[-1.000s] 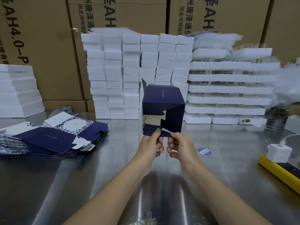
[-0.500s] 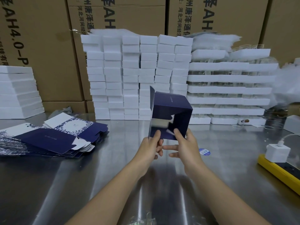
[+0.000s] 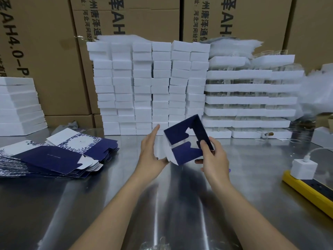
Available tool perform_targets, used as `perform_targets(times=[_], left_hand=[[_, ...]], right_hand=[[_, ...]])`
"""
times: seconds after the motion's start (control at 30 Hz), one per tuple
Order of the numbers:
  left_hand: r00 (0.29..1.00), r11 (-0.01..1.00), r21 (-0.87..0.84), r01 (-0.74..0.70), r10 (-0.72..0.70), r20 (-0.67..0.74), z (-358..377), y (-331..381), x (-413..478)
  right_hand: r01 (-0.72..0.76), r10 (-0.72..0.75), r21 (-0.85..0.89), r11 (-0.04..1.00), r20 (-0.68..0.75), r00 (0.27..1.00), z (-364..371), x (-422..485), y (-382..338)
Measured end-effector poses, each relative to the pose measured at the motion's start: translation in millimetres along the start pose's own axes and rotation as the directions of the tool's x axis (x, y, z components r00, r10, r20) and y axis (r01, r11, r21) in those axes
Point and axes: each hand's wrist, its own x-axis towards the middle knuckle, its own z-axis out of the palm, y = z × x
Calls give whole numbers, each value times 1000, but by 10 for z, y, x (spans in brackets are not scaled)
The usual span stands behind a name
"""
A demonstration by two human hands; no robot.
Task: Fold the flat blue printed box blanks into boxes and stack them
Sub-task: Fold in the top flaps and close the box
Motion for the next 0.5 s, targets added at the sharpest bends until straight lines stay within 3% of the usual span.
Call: perform_targets(times=[0.23, 0.4, 0.5], left_hand=[[998, 996, 56, -62, 63, -14, 99, 11, -60], [992, 975, 195, -105, 116, -43, 106, -31, -104], [987, 960, 246, -131, 151, -61, 108, -43, -112]], right_hand=[[167, -169, 31, 986, 90, 982, 7, -58, 0], [360, -338, -71, 930, 215, 916, 4, -85, 39], [395, -362, -120, 911, 227, 904, 12, -76, 86]])
